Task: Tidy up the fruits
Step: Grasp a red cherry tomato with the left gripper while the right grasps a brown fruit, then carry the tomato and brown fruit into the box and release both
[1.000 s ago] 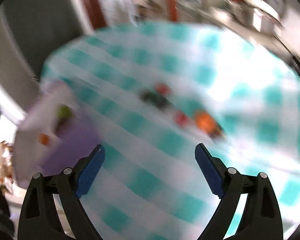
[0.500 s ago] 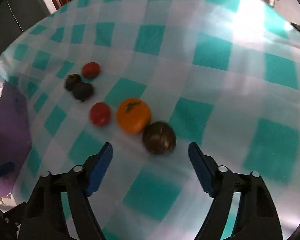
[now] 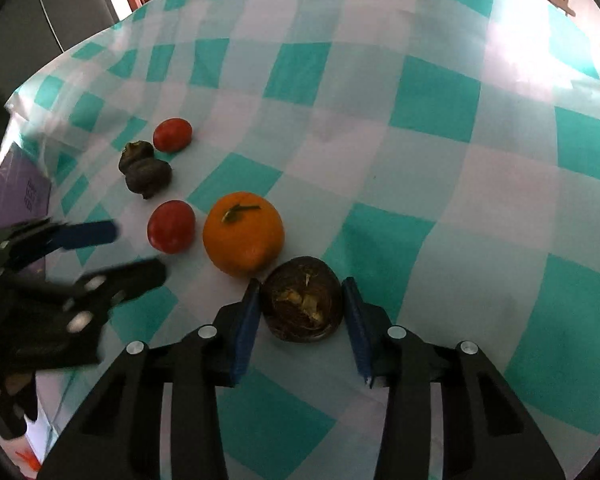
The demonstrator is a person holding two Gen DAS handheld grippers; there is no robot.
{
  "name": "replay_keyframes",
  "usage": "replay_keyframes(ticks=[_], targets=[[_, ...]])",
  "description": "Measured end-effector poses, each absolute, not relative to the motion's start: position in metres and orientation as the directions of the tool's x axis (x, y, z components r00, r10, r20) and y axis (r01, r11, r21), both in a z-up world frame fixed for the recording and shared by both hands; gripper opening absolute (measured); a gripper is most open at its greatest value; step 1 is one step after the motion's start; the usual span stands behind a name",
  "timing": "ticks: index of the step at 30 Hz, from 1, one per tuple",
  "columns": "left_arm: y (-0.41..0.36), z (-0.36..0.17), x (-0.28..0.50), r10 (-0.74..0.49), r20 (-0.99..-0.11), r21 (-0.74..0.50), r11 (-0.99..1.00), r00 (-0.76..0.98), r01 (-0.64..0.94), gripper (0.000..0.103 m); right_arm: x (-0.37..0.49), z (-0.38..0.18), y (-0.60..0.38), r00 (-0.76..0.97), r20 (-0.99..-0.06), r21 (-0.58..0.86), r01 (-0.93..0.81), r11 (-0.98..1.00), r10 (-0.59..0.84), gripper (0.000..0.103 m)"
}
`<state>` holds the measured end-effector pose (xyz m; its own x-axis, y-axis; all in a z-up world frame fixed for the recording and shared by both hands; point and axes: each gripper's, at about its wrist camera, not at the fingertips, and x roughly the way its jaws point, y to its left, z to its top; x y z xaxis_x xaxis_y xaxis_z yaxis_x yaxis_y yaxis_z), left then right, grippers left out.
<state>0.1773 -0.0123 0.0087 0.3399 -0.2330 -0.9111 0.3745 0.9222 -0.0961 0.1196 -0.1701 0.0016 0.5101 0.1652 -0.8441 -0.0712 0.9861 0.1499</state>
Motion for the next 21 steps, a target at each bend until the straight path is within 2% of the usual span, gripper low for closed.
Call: replay_keyframes(ticks=[2,4,6,7,14,21], targets=[[-0.019,0.007,0.183,-0.234,-0.907,-0.083,0.915,0.350,0.396,0.068,0.116,0.002,-0.175,0.525,-0.834,0.168,-0.059,0.984,0.173,0.041],[-0.024,0.007,0.186,-0.227,-0.902,-0.056,0.905,0.366,0.422,0.059,0.114,0.004,-0.177,0.534,-0.827,0.172,-0.055,0.984,0.175,0.041],[-0.030,0.007,0.186,-0.204,-0.893,0.001,0.890,0.401,0.455,0.035,0.114,0.004,-0.177,0.537,-0.825,0.174,-0.055,0.983,0.176,0.041],[-0.030,0.008,0.186,-0.217,-0.891,-0.006,0.885,0.400,0.466,0.032,0.114,0.003,-0.178,0.539,-0.823,0.179,-0.054,0.982,0.179,0.042],[-0.014,0.016,0.179,-0.205,-0.893,-0.024,0.910,0.400,0.414,0.031,0.113,0.005,-0.176,0.538,-0.829,0.155,-0.045,0.987,0.155,0.041],[0.022,0.029,0.151,-0.244,-0.913,-0.142,0.941,0.326,0.306,0.031,0.100,0.008,-0.162,0.494,-0.848,0.214,-0.012,0.977,0.192,0.041]])
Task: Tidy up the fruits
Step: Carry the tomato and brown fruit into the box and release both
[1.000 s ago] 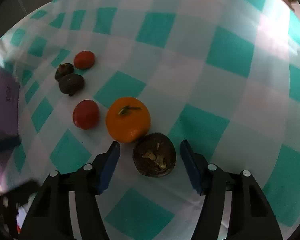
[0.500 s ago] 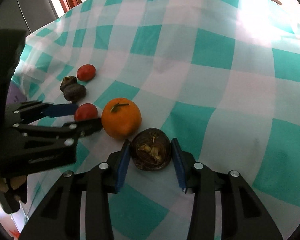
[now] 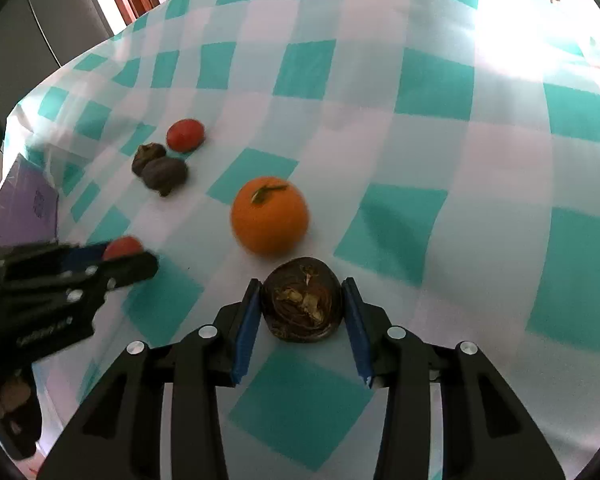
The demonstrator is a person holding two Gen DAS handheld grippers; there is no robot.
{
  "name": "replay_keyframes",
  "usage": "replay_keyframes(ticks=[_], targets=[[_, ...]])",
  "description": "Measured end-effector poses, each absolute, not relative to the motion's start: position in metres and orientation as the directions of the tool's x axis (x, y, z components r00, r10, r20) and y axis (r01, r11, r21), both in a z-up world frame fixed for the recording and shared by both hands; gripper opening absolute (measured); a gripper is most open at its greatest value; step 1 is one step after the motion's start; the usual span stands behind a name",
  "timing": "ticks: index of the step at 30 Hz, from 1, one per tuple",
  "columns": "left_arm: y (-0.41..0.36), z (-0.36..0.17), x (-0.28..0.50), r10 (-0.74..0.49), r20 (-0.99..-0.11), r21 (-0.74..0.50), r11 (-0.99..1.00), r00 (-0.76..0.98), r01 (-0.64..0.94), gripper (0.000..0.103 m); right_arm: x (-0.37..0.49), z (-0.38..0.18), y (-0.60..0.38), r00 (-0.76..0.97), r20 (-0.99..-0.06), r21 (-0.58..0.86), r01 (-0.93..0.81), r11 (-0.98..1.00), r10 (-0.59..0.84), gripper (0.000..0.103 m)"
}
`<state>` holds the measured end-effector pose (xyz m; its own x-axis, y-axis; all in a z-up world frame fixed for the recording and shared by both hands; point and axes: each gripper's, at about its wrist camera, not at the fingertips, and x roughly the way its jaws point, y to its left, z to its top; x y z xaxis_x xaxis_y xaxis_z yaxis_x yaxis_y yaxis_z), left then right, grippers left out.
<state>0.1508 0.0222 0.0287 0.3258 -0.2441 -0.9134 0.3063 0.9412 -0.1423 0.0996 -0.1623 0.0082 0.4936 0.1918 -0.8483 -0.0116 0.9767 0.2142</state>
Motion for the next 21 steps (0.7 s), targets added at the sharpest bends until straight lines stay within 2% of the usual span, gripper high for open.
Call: replay_keyframes(ticks=[3,5,10,13,17,21], targets=[[0.035,0.032,0.139,-0.301,-0.920,-0.237,0.937,0.250,0.256,0.031,0.090,0.014,-0.156,0.462,-0.862,0.240,0.009,0.971,0.209,0.041],[0.041,0.036,0.127,-0.309,-0.924,-0.256,0.938,0.225,0.235,0.031,0.087,0.015,-0.149,0.437,-0.874,0.246,0.023,0.969,0.212,0.041],[0.040,0.061,0.084,-0.274,-0.942,-0.201,0.924,0.195,0.326,0.031,0.067,0.041,-0.134,0.395,-0.899,0.225,0.041,0.973,0.191,0.041],[0.040,0.083,0.068,-0.265,-0.942,-0.178,0.915,0.207,0.363,0.031,0.045,0.079,-0.123,0.407,-0.896,0.211,0.045,0.977,0.175,0.041],[0.045,0.127,0.035,-0.244,-0.931,-0.101,0.888,0.273,0.450,0.031,0.021,0.124,-0.110,0.436,-0.889,0.176,0.038,0.984,0.142,0.041],[0.052,0.169,0.008,-0.275,-0.895,-0.066,0.861,0.352,0.505,0.031,-0.005,0.172,-0.097,0.484,-0.868,0.146,0.033,0.989,0.112,0.041]])
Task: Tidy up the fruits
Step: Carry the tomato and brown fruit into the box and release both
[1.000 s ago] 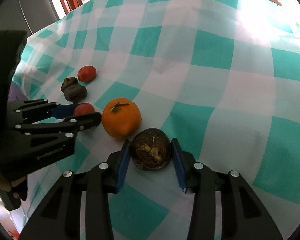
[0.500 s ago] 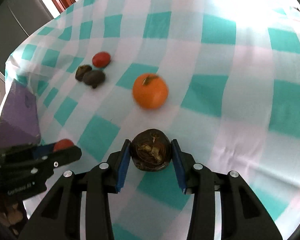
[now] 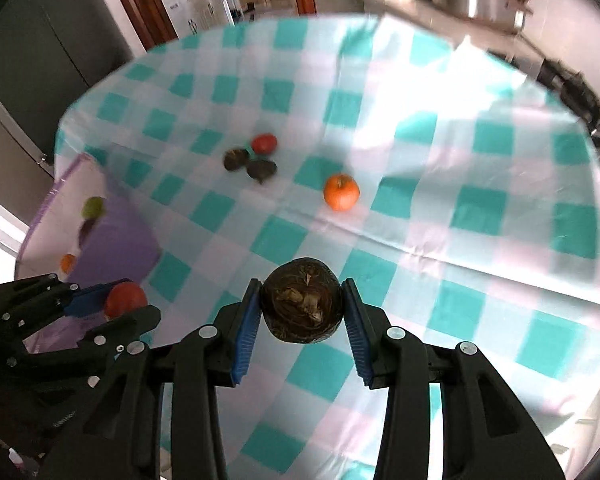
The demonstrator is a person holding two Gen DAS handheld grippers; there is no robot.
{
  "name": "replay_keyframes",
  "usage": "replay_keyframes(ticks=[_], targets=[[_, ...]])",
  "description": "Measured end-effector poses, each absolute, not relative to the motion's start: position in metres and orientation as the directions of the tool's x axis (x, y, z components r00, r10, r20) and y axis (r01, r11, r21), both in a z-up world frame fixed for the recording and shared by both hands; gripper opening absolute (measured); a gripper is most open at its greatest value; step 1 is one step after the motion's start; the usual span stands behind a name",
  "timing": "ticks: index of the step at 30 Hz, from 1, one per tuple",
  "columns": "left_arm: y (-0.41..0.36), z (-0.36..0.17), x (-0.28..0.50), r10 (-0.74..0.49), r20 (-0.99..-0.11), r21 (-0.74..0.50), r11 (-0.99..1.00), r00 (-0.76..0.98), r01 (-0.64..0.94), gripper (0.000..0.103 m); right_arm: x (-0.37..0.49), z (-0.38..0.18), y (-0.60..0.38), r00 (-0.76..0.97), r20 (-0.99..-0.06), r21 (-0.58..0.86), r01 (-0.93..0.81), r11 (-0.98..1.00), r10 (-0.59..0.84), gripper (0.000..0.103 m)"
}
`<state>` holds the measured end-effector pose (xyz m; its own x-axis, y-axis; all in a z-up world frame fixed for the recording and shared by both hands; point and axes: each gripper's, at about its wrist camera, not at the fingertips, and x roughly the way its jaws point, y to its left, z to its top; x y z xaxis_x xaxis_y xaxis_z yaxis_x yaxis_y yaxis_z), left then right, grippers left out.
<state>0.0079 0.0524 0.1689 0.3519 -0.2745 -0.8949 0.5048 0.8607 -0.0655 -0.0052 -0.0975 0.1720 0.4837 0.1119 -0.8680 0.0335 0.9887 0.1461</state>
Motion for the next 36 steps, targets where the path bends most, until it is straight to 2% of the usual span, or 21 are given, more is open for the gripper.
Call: replay_keyframes(ticks=[10,15,21,26,32,36], targets=[[0.091,0.272,-0.024,-0.398,-0.770,-0.084,0.838,0.499,0.539,0.031,-0.048,0.291,-0.082,0.604,-0.795,0.071,0.001,0.998,0.056,0.041],[0.124,0.292,-0.036,-0.426,-0.723,-0.092,0.839,0.543,0.536,0.031,-0.068,0.312,-0.074,0.654,-0.755,0.048,0.000,0.999,0.037,0.041],[0.176,0.298,-0.043,-0.423,-0.683,-0.118,0.868,0.595,0.482,0.031,-0.088,0.305,-0.063,0.668,-0.744,0.046,0.016,0.999,0.024,0.041],[0.225,0.291,-0.047,-0.370,-0.664,-0.122,0.911,0.650,0.394,0.031,-0.083,0.298,-0.036,0.675,-0.738,-0.004,-0.027,1.000,0.015,0.041],[0.285,0.260,-0.050,-0.254,-0.679,-0.132,0.965,0.689,0.226,0.031,-0.048,0.293,0.022,0.670,-0.738,-0.053,-0.177,0.983,0.080,0.041],[0.320,0.235,-0.054,-0.159,-0.702,-0.126,0.987,0.694,0.098,0.031,-0.012,0.274,0.089,0.629,-0.754,-0.067,-0.356,0.932,0.187,0.041]])
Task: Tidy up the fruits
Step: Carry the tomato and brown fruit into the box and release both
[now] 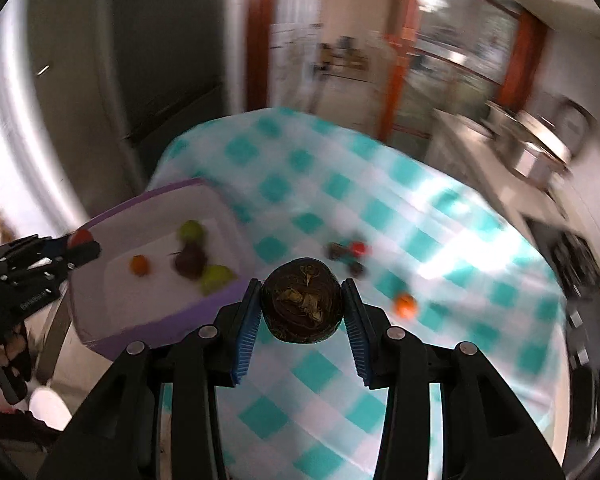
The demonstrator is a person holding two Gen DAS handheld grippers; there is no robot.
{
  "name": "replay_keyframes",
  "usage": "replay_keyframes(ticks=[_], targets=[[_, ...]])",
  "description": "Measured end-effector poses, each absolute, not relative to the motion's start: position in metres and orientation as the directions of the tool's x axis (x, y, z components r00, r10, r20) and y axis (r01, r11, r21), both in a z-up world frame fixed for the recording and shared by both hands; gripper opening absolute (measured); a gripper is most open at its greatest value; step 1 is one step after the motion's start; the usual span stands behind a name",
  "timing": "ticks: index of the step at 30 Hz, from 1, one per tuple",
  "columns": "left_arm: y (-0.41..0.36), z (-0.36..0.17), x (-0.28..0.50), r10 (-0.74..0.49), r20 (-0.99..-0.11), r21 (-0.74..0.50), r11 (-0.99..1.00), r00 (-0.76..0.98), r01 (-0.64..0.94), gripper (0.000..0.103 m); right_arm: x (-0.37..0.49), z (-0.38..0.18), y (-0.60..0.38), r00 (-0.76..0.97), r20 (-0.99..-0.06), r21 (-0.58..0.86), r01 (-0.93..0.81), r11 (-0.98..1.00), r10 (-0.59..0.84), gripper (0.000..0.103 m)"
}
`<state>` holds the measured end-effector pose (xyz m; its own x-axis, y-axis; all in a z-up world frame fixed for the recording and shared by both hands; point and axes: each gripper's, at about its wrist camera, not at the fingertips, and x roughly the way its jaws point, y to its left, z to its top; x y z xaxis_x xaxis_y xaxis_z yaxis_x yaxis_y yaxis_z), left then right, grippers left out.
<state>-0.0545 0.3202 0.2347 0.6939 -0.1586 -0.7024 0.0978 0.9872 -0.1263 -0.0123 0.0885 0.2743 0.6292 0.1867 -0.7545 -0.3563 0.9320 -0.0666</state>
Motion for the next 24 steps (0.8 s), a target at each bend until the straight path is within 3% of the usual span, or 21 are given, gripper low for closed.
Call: replay_keyframes(ticks=[11,16,22,24], targets=[[0.396,0.160,-0.053,0.065,-0.837,-0.105,0.955,0.544,-0.276,0.031,0.058,0.178,0.270,0.324,-0.865,0.007,-0.757,0.654,0.384,0.041],[0.405,0.133,-0.043,0.096,-0.897,-0.081,0.923,0.431,-0.376,0.031,0.082,0.129,0.316,0.135,-0.934,0.066,-0.845,0.530,0.331,0.041],[0.377,0.112,-0.018,0.110,-0.939,-0.005,0.942,0.325,-0.334,0.032,0.097,0.079,0.347,0.025,-0.976,0.060,-0.925,0.375,0.218,0.041],[0.365,0.104,-0.010,0.167,-0.945,0.074,0.946,0.281,-0.315,0.033,0.106,0.065,0.356,-0.013,-0.980,0.081,-0.937,0.341,0.196,0.041]])
